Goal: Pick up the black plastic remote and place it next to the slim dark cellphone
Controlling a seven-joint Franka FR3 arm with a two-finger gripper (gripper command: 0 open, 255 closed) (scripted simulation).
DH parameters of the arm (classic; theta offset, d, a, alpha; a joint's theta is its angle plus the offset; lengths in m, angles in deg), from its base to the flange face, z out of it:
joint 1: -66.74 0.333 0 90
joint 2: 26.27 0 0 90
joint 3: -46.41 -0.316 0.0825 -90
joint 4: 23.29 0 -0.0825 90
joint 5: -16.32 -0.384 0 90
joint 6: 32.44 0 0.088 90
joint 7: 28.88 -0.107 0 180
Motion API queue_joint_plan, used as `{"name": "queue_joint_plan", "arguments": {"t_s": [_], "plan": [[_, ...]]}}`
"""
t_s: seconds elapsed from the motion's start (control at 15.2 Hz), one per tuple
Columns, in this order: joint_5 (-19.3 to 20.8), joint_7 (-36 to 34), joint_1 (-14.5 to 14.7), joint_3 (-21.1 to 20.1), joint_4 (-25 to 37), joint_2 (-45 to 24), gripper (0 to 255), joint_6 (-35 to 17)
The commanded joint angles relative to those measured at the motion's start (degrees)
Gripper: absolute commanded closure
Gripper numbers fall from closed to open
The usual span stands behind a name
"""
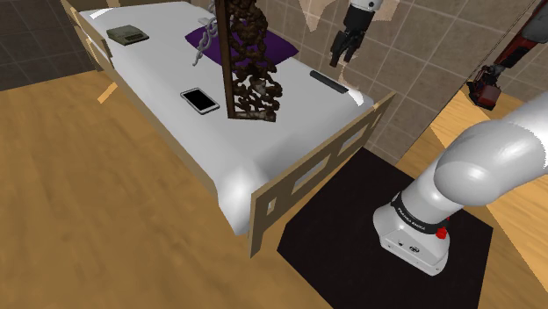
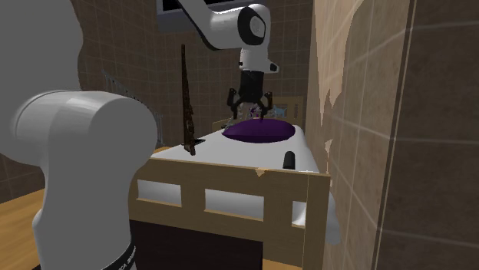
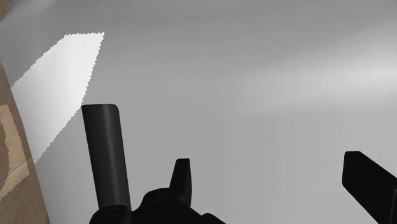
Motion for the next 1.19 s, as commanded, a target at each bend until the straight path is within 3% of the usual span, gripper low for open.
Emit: {"name": "queue_joint_plan", "arguments": {"t_s": [0.0, 0.46, 0.86, 1.12], "plan": [[-0.8, 1.8, -0.5, 1.5, 2.0, -4.4, 0, -2.0], [-5.3, 7.6, -2.8, 5.1, 10.1, -18.6, 0, -6.0], [-10.2, 12.3, -6.5, 6.3, 19.4, -31.2, 0, -7.1], [-11.1, 12.8, -6.7, 5.9, 18.0, -32.6, 0, -9.8]]}}
